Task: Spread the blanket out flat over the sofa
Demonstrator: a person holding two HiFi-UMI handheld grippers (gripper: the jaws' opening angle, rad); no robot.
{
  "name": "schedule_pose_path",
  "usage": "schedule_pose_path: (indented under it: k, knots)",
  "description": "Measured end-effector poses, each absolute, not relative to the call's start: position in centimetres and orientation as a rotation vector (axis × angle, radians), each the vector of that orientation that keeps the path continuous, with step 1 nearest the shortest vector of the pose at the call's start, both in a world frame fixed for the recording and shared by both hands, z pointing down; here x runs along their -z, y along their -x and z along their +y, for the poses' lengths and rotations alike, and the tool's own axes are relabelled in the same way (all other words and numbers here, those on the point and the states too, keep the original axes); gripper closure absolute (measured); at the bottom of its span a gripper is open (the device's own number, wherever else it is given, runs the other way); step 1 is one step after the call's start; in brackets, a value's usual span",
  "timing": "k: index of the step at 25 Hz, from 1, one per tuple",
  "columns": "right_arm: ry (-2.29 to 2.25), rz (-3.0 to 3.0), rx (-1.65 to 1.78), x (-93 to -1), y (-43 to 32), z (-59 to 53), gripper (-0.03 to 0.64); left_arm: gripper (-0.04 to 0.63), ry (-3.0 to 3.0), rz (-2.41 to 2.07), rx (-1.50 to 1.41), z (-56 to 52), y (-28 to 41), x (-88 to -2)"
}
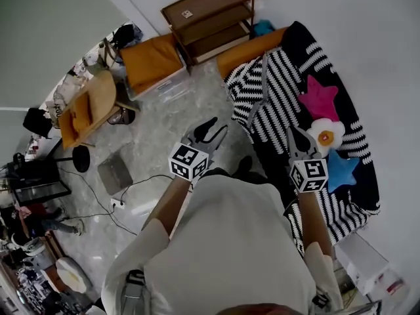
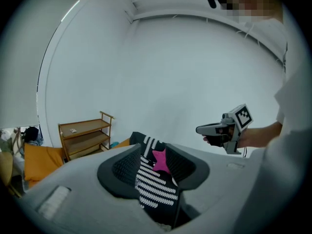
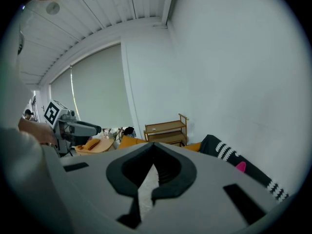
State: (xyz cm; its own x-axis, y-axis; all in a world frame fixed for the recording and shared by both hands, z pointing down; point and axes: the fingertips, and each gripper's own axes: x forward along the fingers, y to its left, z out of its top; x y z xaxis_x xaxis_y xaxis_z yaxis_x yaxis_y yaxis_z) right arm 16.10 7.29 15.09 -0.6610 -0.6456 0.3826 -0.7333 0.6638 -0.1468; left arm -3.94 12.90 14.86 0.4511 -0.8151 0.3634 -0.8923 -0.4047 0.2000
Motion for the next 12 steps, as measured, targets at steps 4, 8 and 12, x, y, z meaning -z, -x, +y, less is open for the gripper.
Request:
schedule_pose_path:
  k: [4, 8, 12]
  knots:
    - [-1.116, -2.574, -0.455, -16.2, -17.1, 6.2, 0.612, 0.431, -2.345, -1.427, -0.330, 11.4, 2.7, -15.4]
    - [-1.154, -2.547, -0.498, -17.1, -18.1, 5.2, 0.612, 0.431, -2.348, -1.391, -0.367, 10.0, 2.1, -16.0]
    - [-1.189, -2.512, -0.533, -18.3, -18.7, 4.1, 0.612, 0.429, -2.384, -1.330, -0.410, 8.1, 1.6, -16.9]
